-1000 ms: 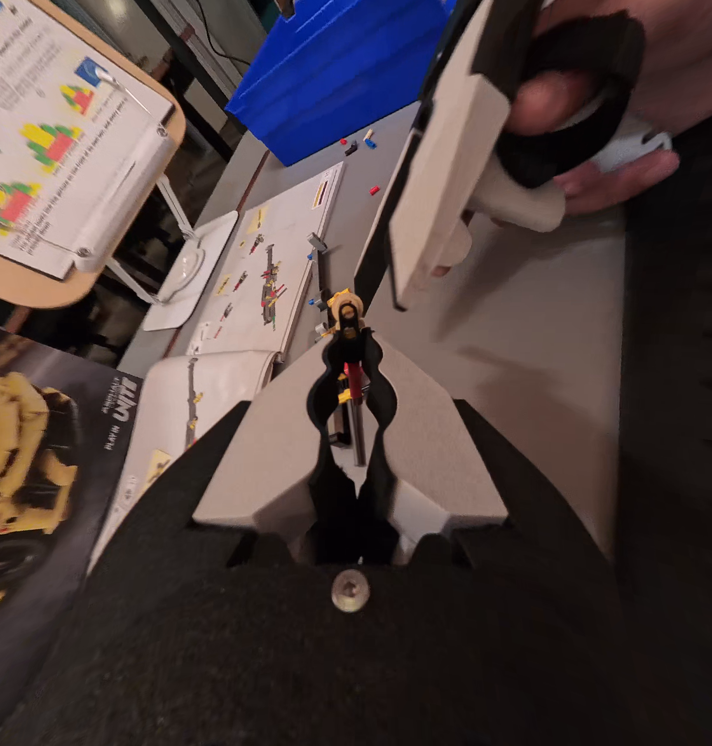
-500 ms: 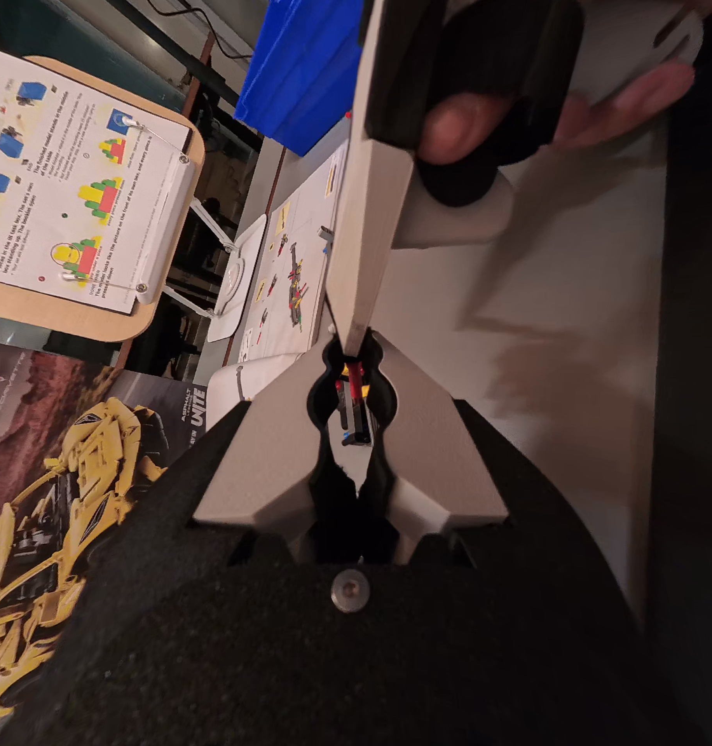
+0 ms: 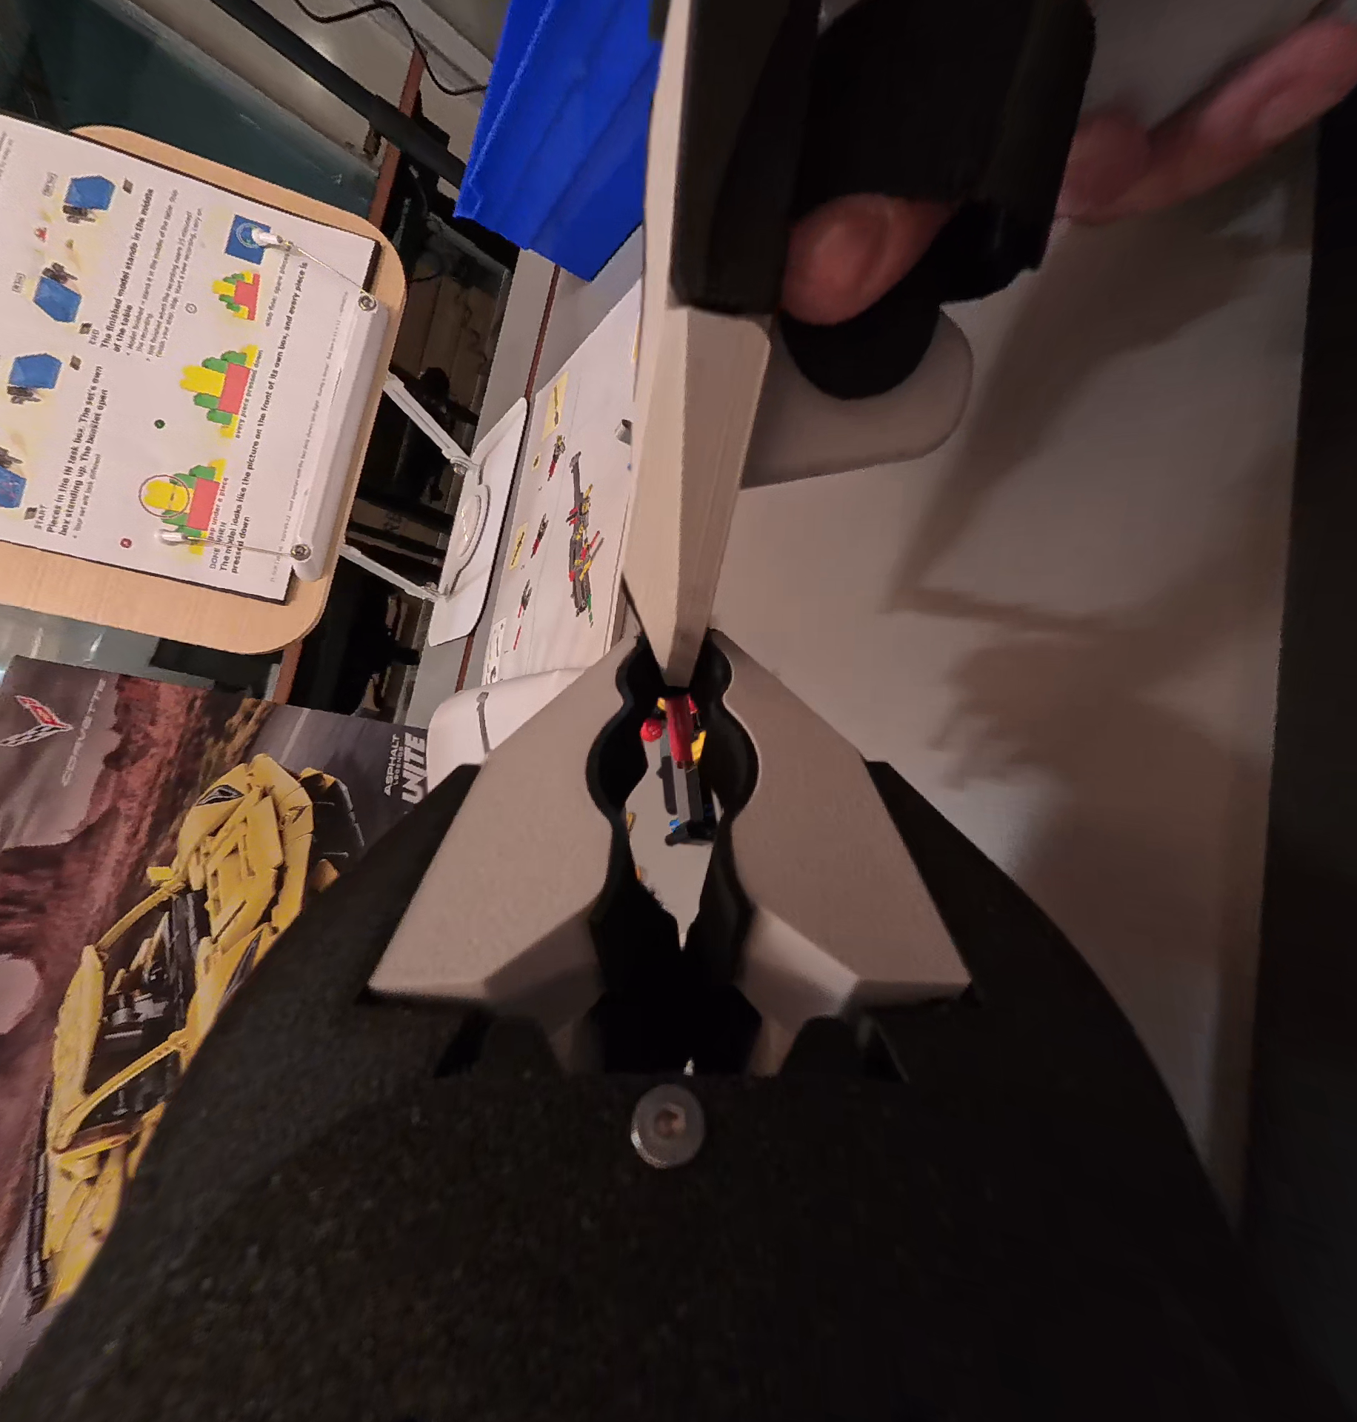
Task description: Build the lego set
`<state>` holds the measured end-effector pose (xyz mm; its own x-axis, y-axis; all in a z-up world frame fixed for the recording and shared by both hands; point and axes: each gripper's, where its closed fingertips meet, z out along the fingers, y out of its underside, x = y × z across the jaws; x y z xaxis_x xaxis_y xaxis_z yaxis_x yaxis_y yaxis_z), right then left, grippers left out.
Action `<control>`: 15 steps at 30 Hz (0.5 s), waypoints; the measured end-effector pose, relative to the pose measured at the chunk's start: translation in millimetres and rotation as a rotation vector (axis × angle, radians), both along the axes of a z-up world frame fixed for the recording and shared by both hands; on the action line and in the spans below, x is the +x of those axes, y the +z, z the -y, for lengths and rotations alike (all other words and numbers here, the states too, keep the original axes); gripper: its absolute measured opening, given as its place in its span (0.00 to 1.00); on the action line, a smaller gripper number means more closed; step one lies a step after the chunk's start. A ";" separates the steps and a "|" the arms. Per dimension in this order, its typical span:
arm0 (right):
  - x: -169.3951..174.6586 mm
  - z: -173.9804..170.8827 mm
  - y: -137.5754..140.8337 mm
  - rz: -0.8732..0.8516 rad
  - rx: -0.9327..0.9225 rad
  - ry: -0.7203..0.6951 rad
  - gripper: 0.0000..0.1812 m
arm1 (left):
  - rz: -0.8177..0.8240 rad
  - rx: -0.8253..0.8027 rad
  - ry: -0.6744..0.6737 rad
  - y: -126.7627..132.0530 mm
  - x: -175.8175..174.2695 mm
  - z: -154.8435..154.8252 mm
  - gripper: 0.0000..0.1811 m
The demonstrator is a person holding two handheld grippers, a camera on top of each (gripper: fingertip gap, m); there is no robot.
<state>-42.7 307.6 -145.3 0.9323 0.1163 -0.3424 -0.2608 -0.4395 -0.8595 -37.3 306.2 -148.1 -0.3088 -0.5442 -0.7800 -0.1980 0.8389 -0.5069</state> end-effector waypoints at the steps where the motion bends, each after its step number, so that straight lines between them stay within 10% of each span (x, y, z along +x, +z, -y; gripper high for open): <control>1: 0.1 0.0 -1.6 0.025 -0.012 -0.007 0.30 | -0.001 0.017 0.006 -1.2 0.2 -0.7 0.03; 15: 1.4 -2.0 7.0 0.234 0.040 -0.029 0.29 | 0.049 0.011 0.026 6.3 1.0 -3.4 0.04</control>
<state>-41.3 309.6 -138.3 0.9888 0.0976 -0.1125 -0.0647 -0.3991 -0.9146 -36.3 309.6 -141.8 -0.2559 -0.5426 -0.8001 -0.1946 0.8396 -0.5072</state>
